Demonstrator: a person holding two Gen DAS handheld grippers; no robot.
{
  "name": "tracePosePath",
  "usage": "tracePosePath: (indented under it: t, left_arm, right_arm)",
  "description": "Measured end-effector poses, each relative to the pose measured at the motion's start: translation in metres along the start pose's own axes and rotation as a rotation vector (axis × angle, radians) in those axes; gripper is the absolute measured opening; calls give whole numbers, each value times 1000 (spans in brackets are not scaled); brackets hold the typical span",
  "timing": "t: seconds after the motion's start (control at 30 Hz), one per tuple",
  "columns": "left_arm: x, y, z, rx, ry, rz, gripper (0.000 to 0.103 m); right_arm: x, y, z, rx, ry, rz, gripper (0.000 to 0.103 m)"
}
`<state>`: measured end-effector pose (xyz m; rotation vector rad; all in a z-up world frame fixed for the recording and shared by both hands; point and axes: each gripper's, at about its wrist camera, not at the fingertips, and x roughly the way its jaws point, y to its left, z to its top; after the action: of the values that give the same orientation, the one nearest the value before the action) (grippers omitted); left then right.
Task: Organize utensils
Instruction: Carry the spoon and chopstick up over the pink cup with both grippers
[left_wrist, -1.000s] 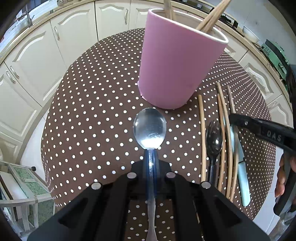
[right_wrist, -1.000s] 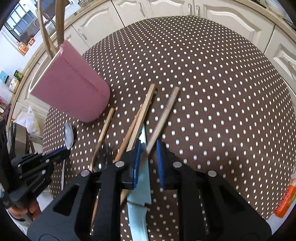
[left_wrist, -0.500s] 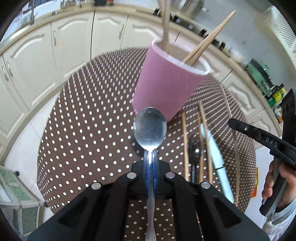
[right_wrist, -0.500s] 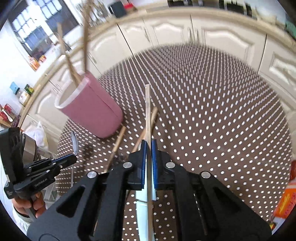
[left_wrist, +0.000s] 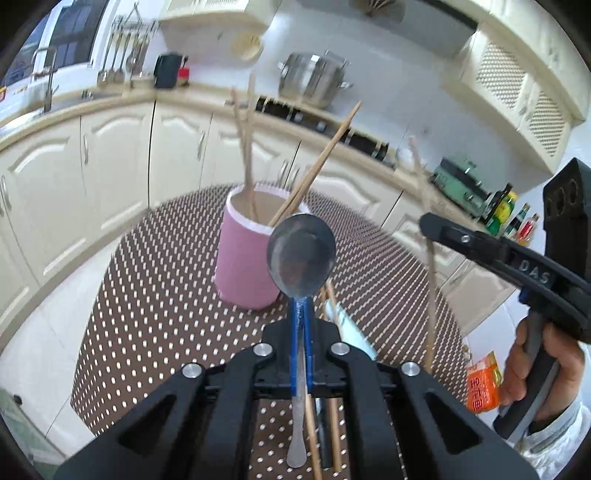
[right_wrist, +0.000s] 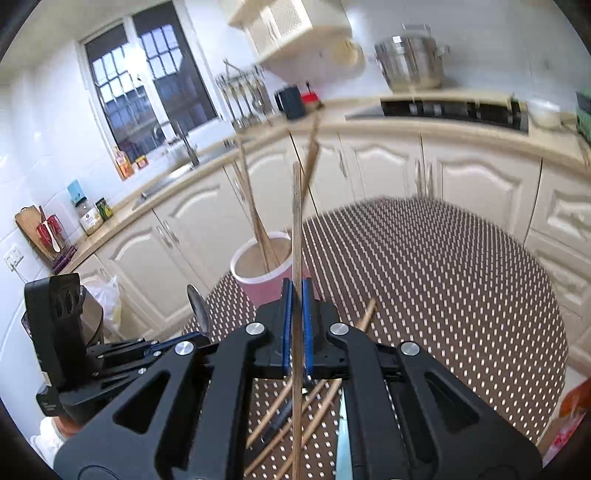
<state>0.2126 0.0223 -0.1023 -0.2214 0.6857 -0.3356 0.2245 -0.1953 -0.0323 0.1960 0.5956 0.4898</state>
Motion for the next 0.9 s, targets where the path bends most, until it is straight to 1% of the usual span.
tracePosePath:
  t: [0.13, 0.3, 0.4, 0.53, 0.6, 0.73, 0.83, 0.9]
  left_arm:
    - [-15, -16, 15, 33, -73, -21, 3]
    - [-27, -28, 45, 48, -163, -38, 3]
    - [-33, -32, 66, 56, -235, -37, 3]
    - [-38, -37, 91, 86, -354, -12, 3]
    - [-36, -38, 102, 98, -409, 7, 3]
    - [-24, -34, 116, 95, -482, 20, 3]
    - [-12, -26, 119, 87, -522, 39, 3]
    - [0, -20, 121, 81, -523, 48, 3]
  right_arm:
    - [-5, 13, 15, -17, -88, 19, 6]
    - [-6, 32, 36, -43, -204, 31, 6]
    - [-2, 41, 51, -74, -275, 26, 6]
    - [4, 43, 64, -72, -356, 25, 6]
    - [8, 41, 70, -58, -396, 24, 6]
    - [19, 34, 79, -26, -470, 24, 6]
    - [27, 32, 84, -23, -497, 19, 6]
    - [34, 31, 84, -29, -515, 9, 6]
